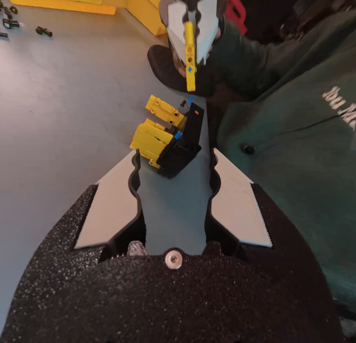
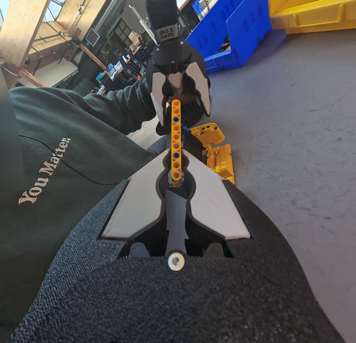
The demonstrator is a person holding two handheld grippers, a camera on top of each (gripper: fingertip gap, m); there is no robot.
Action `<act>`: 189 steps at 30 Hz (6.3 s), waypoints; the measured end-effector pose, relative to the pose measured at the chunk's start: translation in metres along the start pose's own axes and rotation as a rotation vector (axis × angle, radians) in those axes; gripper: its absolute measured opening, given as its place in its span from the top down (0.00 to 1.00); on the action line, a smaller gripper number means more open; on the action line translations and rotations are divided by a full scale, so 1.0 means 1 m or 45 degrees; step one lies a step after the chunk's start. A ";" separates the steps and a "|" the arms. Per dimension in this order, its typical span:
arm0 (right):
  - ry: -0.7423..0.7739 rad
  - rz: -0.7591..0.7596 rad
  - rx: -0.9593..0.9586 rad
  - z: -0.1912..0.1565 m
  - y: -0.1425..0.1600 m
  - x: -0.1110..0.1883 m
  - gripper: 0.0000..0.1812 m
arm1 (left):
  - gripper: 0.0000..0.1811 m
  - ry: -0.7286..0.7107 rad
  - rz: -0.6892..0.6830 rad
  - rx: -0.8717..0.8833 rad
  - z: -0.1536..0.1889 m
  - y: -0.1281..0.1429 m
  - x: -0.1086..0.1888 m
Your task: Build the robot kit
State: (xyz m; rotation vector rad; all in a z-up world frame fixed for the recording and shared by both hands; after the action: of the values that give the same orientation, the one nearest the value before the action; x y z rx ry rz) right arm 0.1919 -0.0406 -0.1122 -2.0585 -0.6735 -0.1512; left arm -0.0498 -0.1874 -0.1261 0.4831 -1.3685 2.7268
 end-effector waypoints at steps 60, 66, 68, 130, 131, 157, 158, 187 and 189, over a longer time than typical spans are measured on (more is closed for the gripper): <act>0.055 0.058 -0.012 0.032 -0.003 0.015 0.96 | 0.65 -0.834 -0.611 -1.359 0.060 0.026 -0.093; 0.029 0.054 -0.005 0.034 -0.003 0.010 0.96 | 0.65 -0.882 -0.638 -1.397 0.059 0.029 -0.092; 0.022 0.050 -0.011 0.035 -0.002 0.008 0.96 | 0.65 -0.883 -0.639 -1.399 0.059 0.029 -0.092; -0.189 -0.271 -0.009 0.056 -0.012 -0.029 0.96 | 0.51 -0.219 -0.271 -0.749 -0.052 -0.025 -0.038; -0.196 -0.271 -0.023 0.057 -0.012 -0.029 0.96 | 0.51 -0.236 -0.265 -0.751 -0.052 -0.024 -0.038; -0.245 -0.501 -0.211 0.057 -0.034 -0.036 0.96 | 0.52 -0.211 -0.201 -0.709 -0.054 -0.029 -0.053; -0.237 -0.508 -0.202 0.057 -0.035 -0.036 0.96 | 0.52 -0.208 -0.201 -0.708 -0.055 -0.029 -0.054; -0.113 -0.710 -0.163 0.056 -0.048 -0.042 0.95 | 0.82 -0.171 0.053 -0.405 -0.026 -0.043 -0.028; -0.106 -0.716 -0.145 0.056 -0.048 -0.042 0.96 | 0.83 -0.161 0.090 -0.310 -0.027 -0.041 -0.031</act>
State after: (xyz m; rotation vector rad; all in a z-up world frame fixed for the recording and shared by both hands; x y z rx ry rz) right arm 0.1233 0.0080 -0.1224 -1.9392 -1.3103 -0.4338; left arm -0.0197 -0.1382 -0.1192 0.6080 -1.7517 2.5704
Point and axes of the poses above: each gripper's, where its closed fingertips meet, x back along the fingers, y out of its underside, z = x × y across the jaws, the point moved 10 cm from there along x, back along the fingers, and after that the axes turned 15 degrees about y, right-handed, at the moved point
